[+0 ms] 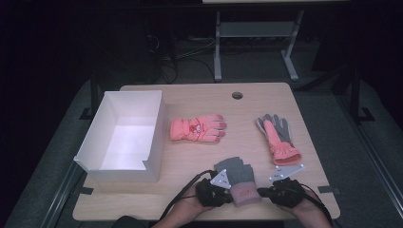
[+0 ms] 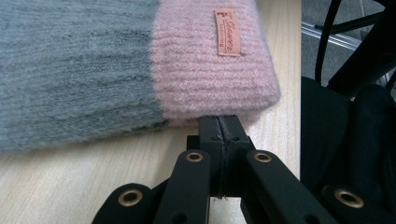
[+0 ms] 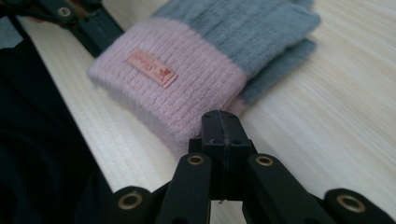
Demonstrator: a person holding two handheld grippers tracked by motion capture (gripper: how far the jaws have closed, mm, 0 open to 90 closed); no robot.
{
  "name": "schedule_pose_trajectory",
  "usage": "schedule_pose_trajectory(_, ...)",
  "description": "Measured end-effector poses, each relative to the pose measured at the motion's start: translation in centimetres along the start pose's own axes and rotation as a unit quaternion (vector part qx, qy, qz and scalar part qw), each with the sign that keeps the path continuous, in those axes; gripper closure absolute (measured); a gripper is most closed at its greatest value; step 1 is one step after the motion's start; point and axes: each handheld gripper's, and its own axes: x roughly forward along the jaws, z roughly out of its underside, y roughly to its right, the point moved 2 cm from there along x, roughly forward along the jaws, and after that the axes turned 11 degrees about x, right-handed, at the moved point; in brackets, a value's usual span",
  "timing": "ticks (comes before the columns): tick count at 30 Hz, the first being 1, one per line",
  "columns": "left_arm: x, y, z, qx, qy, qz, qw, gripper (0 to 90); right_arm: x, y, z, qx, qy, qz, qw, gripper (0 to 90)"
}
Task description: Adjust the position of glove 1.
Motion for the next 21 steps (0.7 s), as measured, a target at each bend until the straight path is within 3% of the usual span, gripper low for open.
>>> schedule_pose_trajectory(4,-0.6,-0.4,0.3,-0.014,-0.008,-0.004,0.9999,89.4,0.1,0.1,0.0,-0.004,-0.002,0.004,1.0000,90.0)
schedule_pose_trajectory(8,-2.1,-1.5,1.1,-0.043,-0.001,-0.021,0.9989,89.1,0.0,0.7,0.1,0.005,0.001,0.014,0.9999,90.0)
schedule_pose_trajectory(14,-4.3,-3.1,2.2,-0.066,0.005,-0.047,0.9967,87.2,1.0,-0.2,0.1,-0.008,-0.022,-0.001,0.9997,90.0)
schedule_pose_trajectory(16,-4.9,-3.5,2.5,-0.073,0.006,-0.057,0.9957,83.5,1.3,-0.7,-0.1,-0.014,-0.023,-0.010,0.9996,90.0)
schedule_pose_trajectory(21,-6.5,-4.7,3.7,-0.092,0.013,-0.091,0.9915,59.4,2.2,-2.2,-0.7,-0.035,-0.023,-0.032,0.9986,90.0)
